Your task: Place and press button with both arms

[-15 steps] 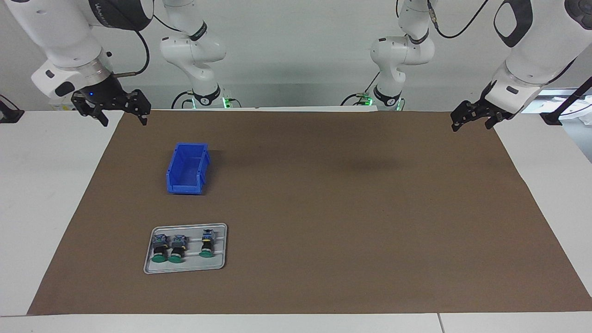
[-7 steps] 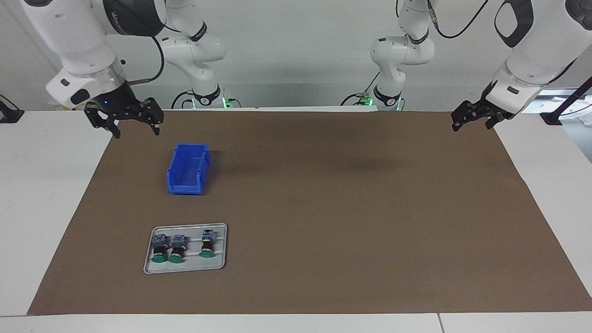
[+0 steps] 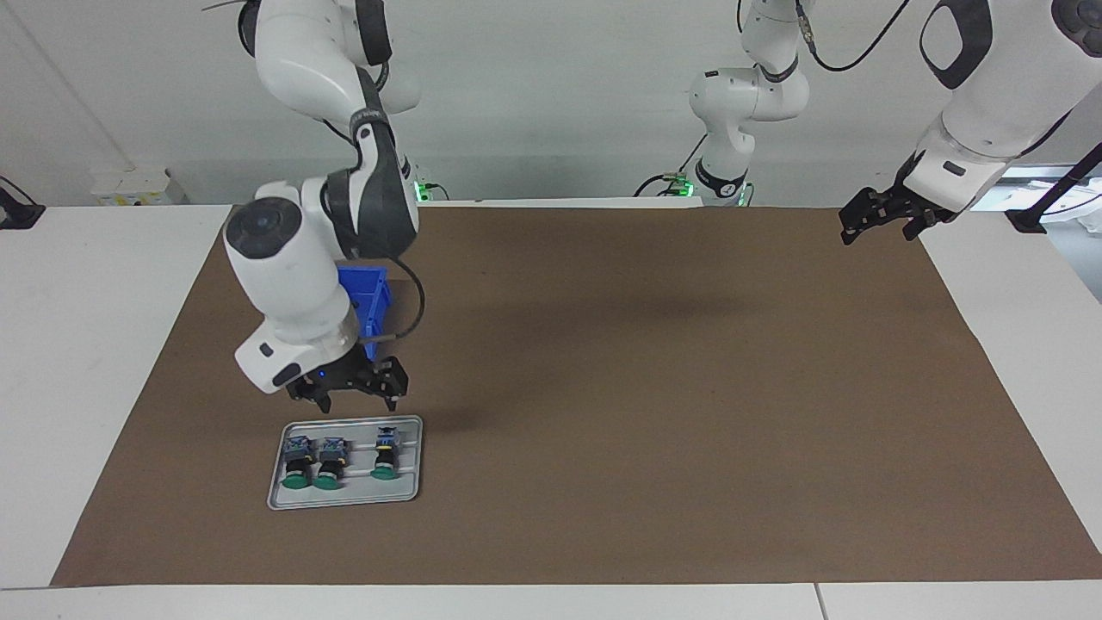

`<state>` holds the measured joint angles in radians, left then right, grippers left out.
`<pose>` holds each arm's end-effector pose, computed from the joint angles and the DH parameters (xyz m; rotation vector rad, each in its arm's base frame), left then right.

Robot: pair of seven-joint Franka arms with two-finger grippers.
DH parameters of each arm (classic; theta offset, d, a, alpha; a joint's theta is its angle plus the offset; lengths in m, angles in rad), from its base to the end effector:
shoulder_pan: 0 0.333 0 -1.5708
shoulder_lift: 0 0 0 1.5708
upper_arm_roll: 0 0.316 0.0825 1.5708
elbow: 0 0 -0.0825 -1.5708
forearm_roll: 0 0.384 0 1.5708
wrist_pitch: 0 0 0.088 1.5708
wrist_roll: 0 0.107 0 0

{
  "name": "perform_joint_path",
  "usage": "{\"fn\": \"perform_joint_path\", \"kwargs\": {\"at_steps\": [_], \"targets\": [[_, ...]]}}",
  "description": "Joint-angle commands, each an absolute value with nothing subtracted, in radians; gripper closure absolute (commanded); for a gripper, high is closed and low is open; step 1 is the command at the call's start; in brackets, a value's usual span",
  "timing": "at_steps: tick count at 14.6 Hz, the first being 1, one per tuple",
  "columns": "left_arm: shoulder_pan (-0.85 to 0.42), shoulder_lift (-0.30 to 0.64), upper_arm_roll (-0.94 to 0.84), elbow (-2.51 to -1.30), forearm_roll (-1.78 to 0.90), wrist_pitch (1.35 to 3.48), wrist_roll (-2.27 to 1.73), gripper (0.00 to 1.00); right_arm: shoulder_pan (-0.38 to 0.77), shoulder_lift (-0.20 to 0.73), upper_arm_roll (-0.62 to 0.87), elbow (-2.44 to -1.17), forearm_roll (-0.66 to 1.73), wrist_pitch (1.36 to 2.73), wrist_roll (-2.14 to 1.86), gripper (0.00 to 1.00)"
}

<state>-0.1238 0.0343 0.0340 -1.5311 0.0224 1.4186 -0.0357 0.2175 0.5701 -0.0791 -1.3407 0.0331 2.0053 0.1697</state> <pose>0.5462 -0.0468 0.6119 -3.0997 0.0810 0.2252 0.7181 0.1144 0.4069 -3.1340 0.0459 -0.1519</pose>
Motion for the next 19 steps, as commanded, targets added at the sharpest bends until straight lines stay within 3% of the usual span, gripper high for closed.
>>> {"fn": "perform_joint_path", "kwargs": {"at_steps": [1, 5, 15, 16, 17, 19], "targets": [[-0.13, -0.003, 0.037, -1.574, 0.029, 1.425, -0.038, 0.0, 0.218, 0.615, -0.069, -1.327, 0.051, 2.055, 0.204, 0.06], [-0.13, -0.003, 0.037, -1.574, 0.029, 1.428, -0.035, 0.0, 0.209, 0.603, -0.069, -1.466, 0.052, 2.15, 0.209, 0.13], [-0.129, -0.003, 0.037, -1.574, 0.029, 1.428, -0.037, 0.0, 0.207, 0.603, -0.069, -1.531, 0.041, 2.186, 0.204, 0.29], [-0.129, -0.003, 0.037, -1.574, 0.029, 1.427, -0.037, 0.0, 0.206, 0.6, -0.069, -1.543, 0.041, 2.19, 0.204, 0.34], [-0.13, -0.003, 0.037, -1.574, 0.029, 1.427, -0.037, 0.0, 0.206, 0.598, -0.069, -1.557, 0.041, 2.207, 0.203, 0.46], [-0.13, -0.003, 0.037, -1.574, 0.029, 1.425, -0.035, 0.0, 0.206, 0.592, -0.069, -1.569, 0.038, 2.21, 0.18, 0.81]]}}
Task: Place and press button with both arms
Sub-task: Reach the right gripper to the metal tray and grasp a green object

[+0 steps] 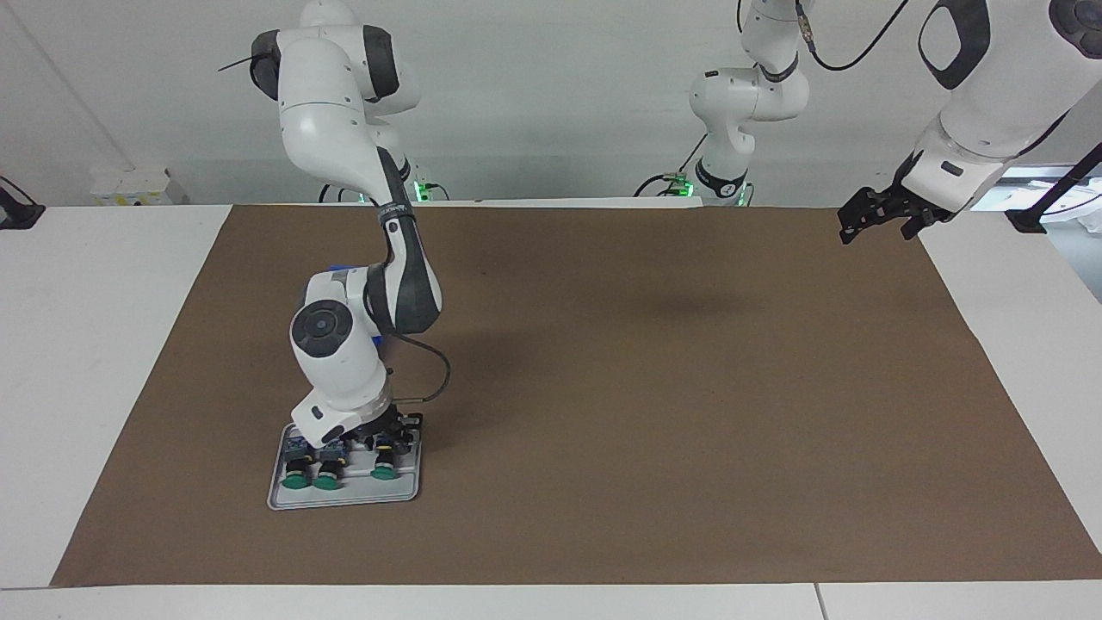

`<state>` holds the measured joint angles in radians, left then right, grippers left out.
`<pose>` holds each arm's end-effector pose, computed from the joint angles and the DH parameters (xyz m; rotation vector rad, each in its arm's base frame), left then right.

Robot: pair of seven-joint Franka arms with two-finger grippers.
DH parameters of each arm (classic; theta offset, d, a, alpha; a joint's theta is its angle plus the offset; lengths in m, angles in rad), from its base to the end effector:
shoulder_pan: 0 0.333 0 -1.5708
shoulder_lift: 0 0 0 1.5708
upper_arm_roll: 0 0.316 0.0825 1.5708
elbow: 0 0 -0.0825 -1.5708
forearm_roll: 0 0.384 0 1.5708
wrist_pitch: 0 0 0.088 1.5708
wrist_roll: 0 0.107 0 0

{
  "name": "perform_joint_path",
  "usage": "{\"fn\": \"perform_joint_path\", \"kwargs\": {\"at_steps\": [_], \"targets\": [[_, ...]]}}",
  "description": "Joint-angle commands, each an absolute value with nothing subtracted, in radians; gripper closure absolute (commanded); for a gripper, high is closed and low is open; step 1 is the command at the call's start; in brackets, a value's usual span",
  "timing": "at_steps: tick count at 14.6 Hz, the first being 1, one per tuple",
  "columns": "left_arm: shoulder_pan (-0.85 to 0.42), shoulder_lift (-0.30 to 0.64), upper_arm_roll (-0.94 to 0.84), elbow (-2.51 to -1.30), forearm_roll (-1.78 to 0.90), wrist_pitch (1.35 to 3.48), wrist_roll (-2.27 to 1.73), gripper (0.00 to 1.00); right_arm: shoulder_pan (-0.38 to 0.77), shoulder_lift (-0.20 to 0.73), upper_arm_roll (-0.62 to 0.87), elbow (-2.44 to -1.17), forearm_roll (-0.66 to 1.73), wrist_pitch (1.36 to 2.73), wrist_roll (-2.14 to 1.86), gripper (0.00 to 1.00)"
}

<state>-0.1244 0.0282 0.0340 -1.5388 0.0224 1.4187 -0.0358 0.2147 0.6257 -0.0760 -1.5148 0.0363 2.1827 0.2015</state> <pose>0.5443 -0.0469 0.6117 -3.0996 0.0818 0.2276 0.7040 0.1085 0.3009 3.1327 -0.1060 0.0718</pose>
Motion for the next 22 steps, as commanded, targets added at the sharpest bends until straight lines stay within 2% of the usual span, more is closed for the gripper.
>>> {"fn": "perform_joint_path", "kwargs": {"at_steps": [1, 2, 6, 9, 12, 18, 22], "targets": [[-0.13, -0.003, 0.037, -1.574, 0.029, 1.425, -0.035, 0.0, 0.204, 0.592, -0.069, -1.566, 0.038, 2.201, 0.172, 0.94], [-0.13, -0.003, 0.037, -1.574, 0.029, 1.427, -0.035, 0.0, 0.203, 0.592, -0.071, -1.556, 0.038, 2.194, 0.172, 0.99], [-0.132, -0.003, 0.035, -1.572, 0.031, 1.425, -0.034, 0.0, 0.207, 0.6, -0.069, -1.402, 0.046, 1.993, 0.172, 1.0], [-0.132, -0.003, 0.035, -1.572, 0.031, 1.431, -0.032, 0.0, 0.241, 0.542, -0.063, -1.373, 0.069, 1.87, 0.199, 1.0], [-0.132, -0.002, 0.035, -1.572, 0.029, 1.43, -0.037, 0.0, 0.317, 0.479, -0.052, -1.379, 0.092, 1.761, 0.406, 1.0], [-0.132, -0.003, 0.037, -1.572, 0.031, 1.42, -0.037, 0.0, 0.546, 0.463, -0.045, -1.379, 0.095, 1.753, 1.014, 1.0], [-0.132, -0.009, 0.037, -1.583, 0.031, 1.419, -0.035, 0.0, 0.659, 0.479, -0.038, -1.387, 0.101, 1.811, 1.432, 1.0]]}}
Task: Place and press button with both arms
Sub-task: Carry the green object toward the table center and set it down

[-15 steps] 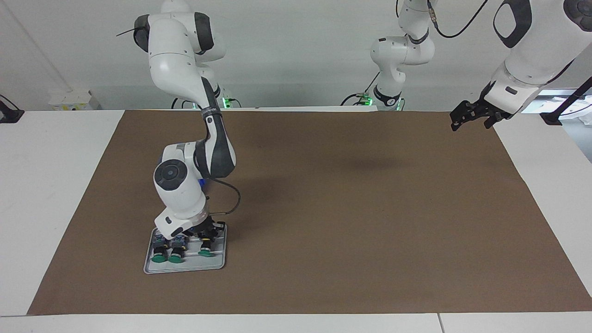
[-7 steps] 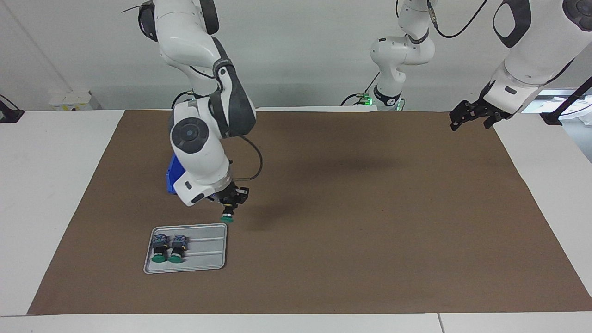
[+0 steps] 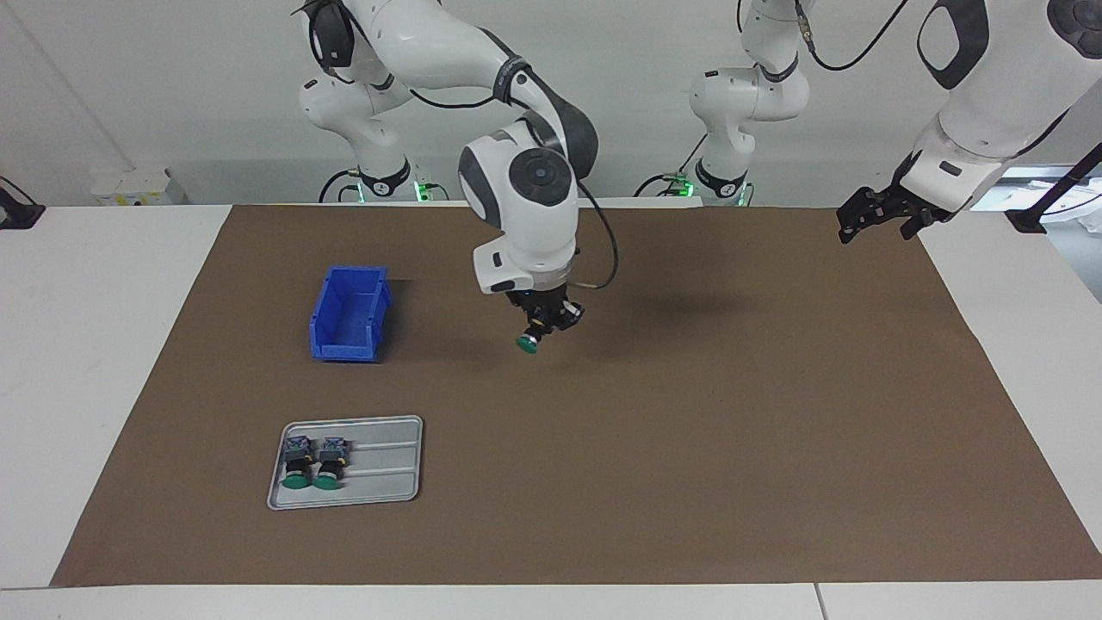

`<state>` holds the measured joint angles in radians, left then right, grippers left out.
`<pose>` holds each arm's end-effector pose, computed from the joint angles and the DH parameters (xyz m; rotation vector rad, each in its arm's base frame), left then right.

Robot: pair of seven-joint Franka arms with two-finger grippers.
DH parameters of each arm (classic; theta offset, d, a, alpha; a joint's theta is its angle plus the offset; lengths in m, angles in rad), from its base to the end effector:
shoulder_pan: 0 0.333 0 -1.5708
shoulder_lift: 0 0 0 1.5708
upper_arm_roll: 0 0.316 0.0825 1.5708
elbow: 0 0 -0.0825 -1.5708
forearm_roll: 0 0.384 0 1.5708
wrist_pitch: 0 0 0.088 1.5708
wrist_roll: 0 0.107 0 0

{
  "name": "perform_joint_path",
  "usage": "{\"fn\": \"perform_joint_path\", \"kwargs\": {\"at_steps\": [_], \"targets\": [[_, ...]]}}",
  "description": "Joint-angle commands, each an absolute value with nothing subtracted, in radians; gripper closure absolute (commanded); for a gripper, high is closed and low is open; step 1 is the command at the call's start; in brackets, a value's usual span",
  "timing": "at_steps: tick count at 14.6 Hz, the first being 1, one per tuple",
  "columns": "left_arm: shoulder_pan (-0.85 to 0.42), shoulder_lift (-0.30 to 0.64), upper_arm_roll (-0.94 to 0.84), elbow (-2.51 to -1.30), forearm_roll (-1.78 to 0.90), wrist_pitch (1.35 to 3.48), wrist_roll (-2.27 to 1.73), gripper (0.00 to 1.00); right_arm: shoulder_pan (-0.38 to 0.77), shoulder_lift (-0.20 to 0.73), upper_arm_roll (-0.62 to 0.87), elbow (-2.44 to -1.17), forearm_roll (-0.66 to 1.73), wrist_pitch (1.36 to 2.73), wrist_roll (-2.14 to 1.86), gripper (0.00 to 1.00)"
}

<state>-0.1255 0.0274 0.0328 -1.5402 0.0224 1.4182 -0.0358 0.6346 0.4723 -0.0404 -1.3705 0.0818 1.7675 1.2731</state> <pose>0.5438 -0.0481 0.6115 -3.0992 0.0854 0.2292 0.5641 0.3958 0.4402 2.9286 -1.0594 -0.1459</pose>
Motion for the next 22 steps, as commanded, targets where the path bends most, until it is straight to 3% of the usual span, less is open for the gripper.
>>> {"fn": "perform_joint_path", "kwargs": {"at_steps": [1, 4, 9, 16, 20, 21, 22], "targets": [[-0.133, -0.009, 0.035, -1.582, 0.031, 1.419, -0.038, 0.0, 0.67, 0.486, -0.037, -1.393, 0.103, 1.837, 1.536, 0.98], [-0.138, -0.012, 0.035, -1.578, 0.031, 1.411, -0.101, 0.0, 0.672, 0.514, -0.029, -1.397, 0.144, 1.933, 1.961, 0.9], [-0.166, -0.014, 0.035, -1.58, 0.029, 1.417, -0.103, 0.0, 0.713, 0.558, -0.026, -1.466, 0.137, 2.041, 2.237, 0.79], [-0.166, -0.014, 0.035, -1.58, 0.029, 1.414, -0.103, 0.0, 0.736, 0.509, -0.026, -1.663, 0.118, 2.195, 2.266, 0.77], [-0.167, -0.015, 0.034, -1.582, 0.031, 1.413, -0.106, 0.0, 0.752, 0.497, -0.026, -1.707, 0.118, 2.235, 2.269, 0.73], [-0.167, -0.015, 0.034, -1.582, 0.029, 1.414, -0.103, 0.0, 0.752, 0.495, -0.026, -1.713, 0.118, 2.238, 2.27, 0.71], [-0.167, -0.015, 0.034, -1.582, 0.029, 1.411, -0.103, 0.0, 0.752, 0.495, -0.026, -1.709, 0.118, 2.234, 2.269, 0.58]]}}
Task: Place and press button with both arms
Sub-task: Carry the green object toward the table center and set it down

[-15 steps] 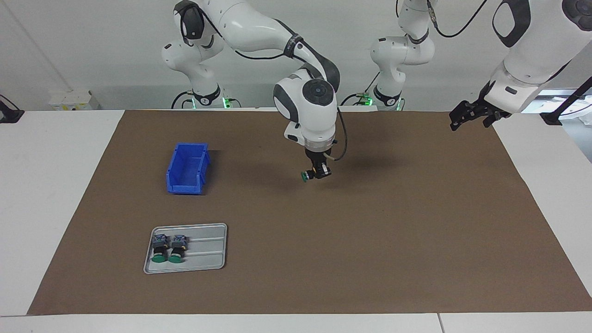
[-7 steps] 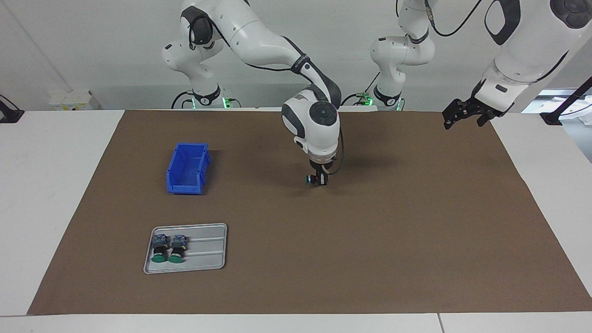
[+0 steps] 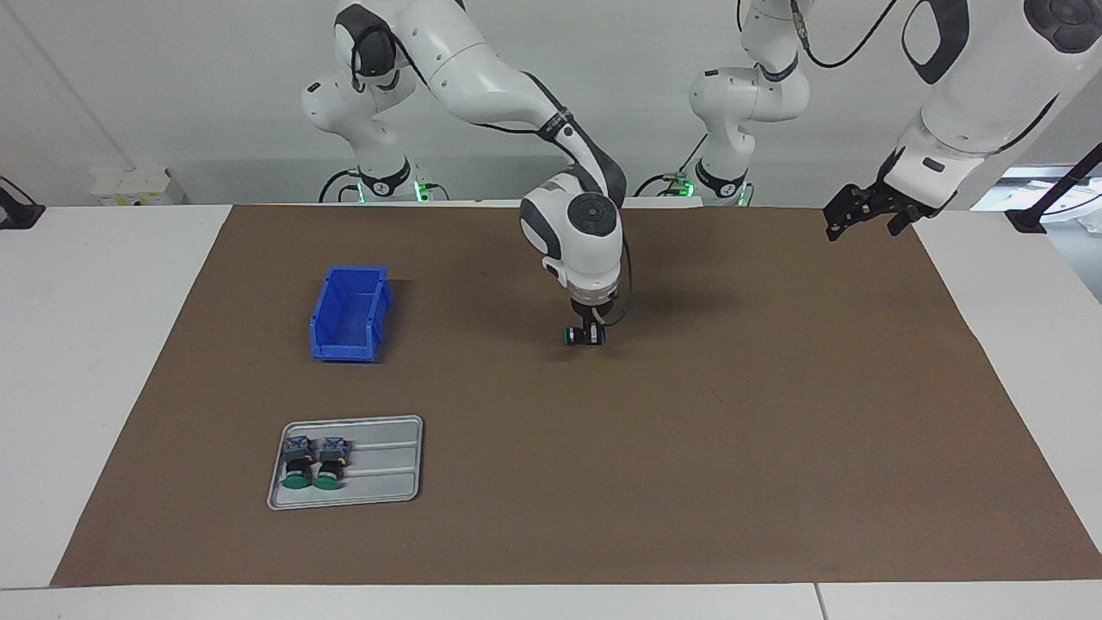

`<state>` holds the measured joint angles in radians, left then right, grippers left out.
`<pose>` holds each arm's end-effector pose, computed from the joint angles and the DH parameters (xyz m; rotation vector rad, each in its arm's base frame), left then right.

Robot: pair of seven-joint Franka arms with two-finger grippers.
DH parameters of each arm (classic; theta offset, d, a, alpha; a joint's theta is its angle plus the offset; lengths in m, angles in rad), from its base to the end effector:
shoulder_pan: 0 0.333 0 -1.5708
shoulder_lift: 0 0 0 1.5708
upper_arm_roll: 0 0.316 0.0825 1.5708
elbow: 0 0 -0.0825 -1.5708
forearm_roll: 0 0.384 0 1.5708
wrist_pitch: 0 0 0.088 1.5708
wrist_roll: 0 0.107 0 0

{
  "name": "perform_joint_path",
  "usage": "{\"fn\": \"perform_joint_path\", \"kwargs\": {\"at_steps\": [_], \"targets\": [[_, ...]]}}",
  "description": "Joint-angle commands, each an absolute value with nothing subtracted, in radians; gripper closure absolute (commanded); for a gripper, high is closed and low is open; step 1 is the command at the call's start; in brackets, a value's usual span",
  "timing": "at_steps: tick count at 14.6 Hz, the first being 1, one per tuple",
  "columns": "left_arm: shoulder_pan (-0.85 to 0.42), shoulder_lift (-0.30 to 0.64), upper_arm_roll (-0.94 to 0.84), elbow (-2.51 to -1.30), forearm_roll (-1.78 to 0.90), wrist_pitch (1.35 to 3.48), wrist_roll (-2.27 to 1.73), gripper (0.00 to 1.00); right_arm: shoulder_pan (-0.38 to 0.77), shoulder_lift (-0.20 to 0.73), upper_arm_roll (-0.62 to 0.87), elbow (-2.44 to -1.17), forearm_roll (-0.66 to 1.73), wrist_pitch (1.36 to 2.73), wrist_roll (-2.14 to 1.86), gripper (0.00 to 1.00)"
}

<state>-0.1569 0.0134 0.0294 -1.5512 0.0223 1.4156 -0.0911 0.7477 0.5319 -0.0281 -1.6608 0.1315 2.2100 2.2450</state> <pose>0.5373 -0.0663 0.6139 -3.0942 0.0535 0.2258 0.5082 0.4541 0.3017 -2.1697 2.2317 0.1403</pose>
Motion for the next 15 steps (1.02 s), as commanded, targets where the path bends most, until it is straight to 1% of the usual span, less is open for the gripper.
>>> {"fn": "perform_joint_path", "kwargs": {"at_steps": [1, 2, 3, 5, 6, 7, 11, 15], "targets": [[-0.166, -0.015, 0.034, -1.582, 0.029, 1.411, -0.103, 0.0, 0.75, 0.495, -0.026, -1.707, 0.118, 2.23, 2.267, 0.39], [-0.166, -0.015, 0.034, -1.583, 0.029, 1.411, -0.104, 0.0, 0.752, 0.495, -0.028, -1.695, 0.117, 2.212, 2.264, 0.23], [-0.166, -0.015, 0.034, -1.583, 0.029, 1.41, -0.104, 0.0, 0.746, 0.499, -0.026, -1.662, 0.109, 2.174, 2.261, 0.14], [-0.166, -0.018, 0.034, -1.585, 0.029, 1.411, -0.107, 0.0, 0.732, 0.503, -0.026, -1.558, 0.069, 2.045, 2.234, 0.06], [-0.166, -0.02, 0.035, -1.585, 0.029, 1.411, -0.107, 0.0, 0.712, 0.502, -0.026, -1.511, 0.064, 1.983, 2.189, 0.05], [-0.166, -0.02, 0.035, -1.585, 0.029, 1.411, -0.11, 0.0, 0.684, 0.479, -0.028, -1.505, 0.066, 1.948, 2.124, 0.04], [-0.166, -0.02, 0.035, -1.585, 0.029, 1.413, -0.114, 0.0, 0.548, 0.31, -0.028, -1.516, 0.069, 1.771, 1.774, 0.03], [-0.166, -0.02, 0.037, -1.585, 0.029, 1.413, -0.118, 0.0, 0.378, 0.166, -0.029, -1.519, 0.067, 1.579, 1.343, 0.03]]}}
